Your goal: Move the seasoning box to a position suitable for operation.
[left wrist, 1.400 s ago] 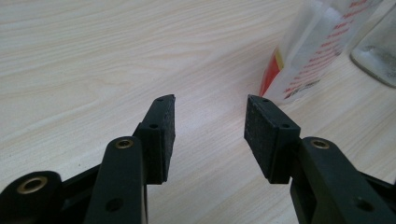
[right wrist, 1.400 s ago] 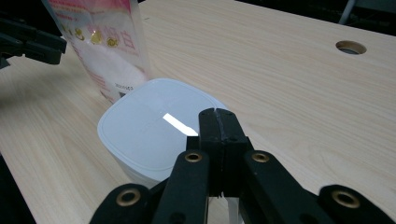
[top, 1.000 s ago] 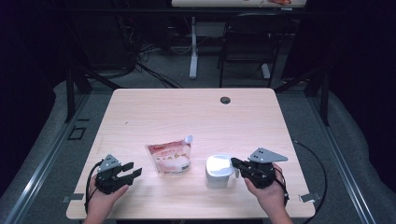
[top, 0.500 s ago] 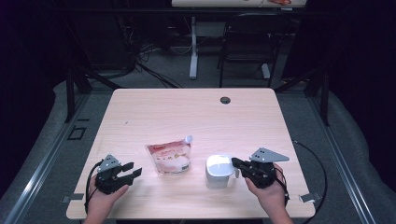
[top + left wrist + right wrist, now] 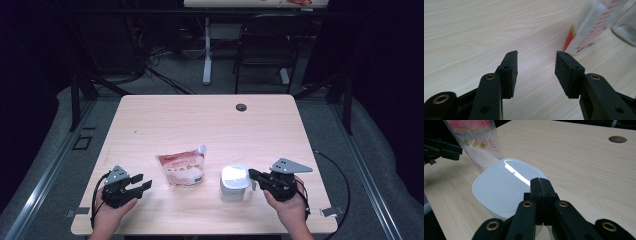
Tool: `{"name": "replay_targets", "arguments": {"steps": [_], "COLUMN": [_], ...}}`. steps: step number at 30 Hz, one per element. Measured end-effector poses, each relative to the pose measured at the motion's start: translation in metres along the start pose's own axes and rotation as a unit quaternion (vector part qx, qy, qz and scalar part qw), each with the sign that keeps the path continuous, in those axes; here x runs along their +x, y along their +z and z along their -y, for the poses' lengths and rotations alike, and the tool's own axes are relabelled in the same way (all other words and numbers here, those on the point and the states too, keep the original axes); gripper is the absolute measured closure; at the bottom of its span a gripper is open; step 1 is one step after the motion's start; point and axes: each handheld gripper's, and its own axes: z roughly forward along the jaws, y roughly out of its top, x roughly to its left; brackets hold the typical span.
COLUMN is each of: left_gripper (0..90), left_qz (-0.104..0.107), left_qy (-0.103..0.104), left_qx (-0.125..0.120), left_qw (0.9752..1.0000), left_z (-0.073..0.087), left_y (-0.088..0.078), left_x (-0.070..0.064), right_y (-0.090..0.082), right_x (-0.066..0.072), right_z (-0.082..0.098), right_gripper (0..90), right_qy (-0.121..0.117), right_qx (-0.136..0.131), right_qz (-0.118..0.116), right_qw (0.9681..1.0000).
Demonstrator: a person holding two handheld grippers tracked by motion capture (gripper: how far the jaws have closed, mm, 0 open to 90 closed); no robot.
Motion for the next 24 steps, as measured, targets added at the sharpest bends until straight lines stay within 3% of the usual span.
{"name": "replay_targets", "arguments": {"steps": [24], "left_gripper": [53.2], "left_qz": [-0.001], "left_qy": [0.000], "left_qx": [0.000], "left_qw": [1.0000], "left_z": [0.0000], "left_y": [0.0002], "left_x": [0.0002], "right_y": [-0.0010], "right_x": [-0.0051], "right_z": [0.0034], "right_gripper": [90.0], "right_qy": [0.022], "right_qx": [-0.007], "right_qz": [-0.009], "right_qw": [0.9997]}}
